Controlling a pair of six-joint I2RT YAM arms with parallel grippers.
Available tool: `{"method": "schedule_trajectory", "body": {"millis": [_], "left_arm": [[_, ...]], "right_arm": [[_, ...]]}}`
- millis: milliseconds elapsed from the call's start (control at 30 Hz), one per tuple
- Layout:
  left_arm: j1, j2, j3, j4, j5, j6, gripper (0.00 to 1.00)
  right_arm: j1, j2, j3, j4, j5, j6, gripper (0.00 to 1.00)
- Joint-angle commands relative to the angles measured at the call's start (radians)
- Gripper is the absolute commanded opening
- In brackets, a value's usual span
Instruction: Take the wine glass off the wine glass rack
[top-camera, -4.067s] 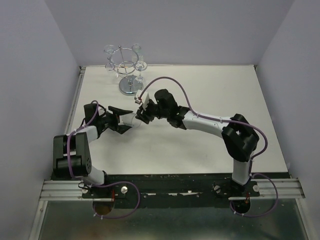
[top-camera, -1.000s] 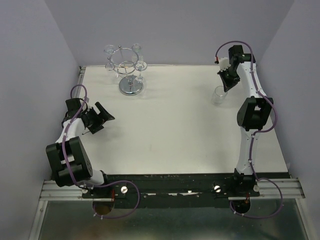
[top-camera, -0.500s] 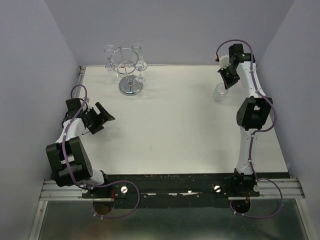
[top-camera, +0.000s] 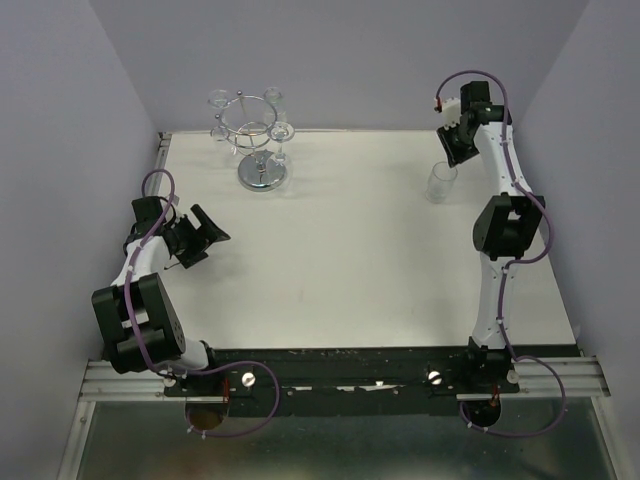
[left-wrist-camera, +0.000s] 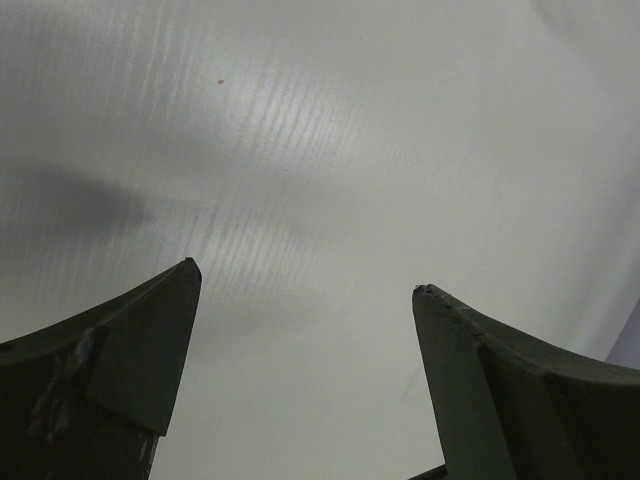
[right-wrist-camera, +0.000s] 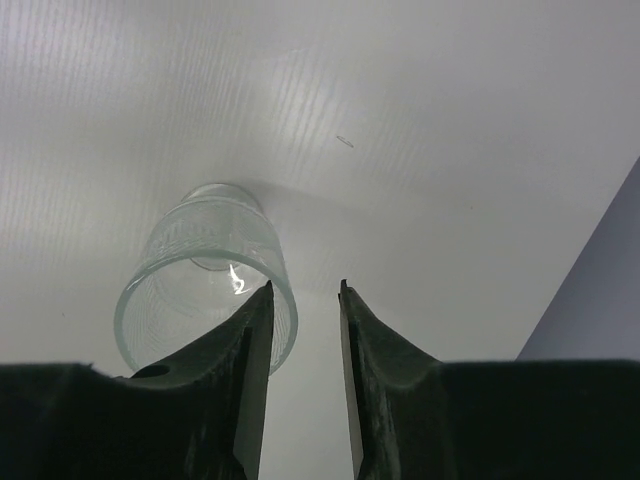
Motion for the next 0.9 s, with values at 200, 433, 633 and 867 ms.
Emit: {"method": "schedule_trajectory", "body": {"millis": [200, 433, 633, 867], "left_arm": [[-0.001, -0.099, 0.008, 0.055, 0.024, 0.106, 0.99], [-0.008, -0.334, -0.095, 0.324, 0.156, 0.205, 0.99], [-0.155, -0.427, -0.037, 0.333, 0.1, 0.493, 0.99], [-0.402, -0.428, -0.018, 0.47, -0.025, 0.733, 0.86]], "right_arm": [[-0.03, -0.177, -0.073, 0.026, -0.076, 0.051, 0.5], [-0.03, -0.409, -0.283, 0.162, -0.411, 0.086, 0.73], [-0.028, -0.678, -0.648, 0.569, -0.589, 0.229, 0.87], [-0.004, -0.804, -0.799, 0.706, -0.612, 0.226, 0.91]]}}
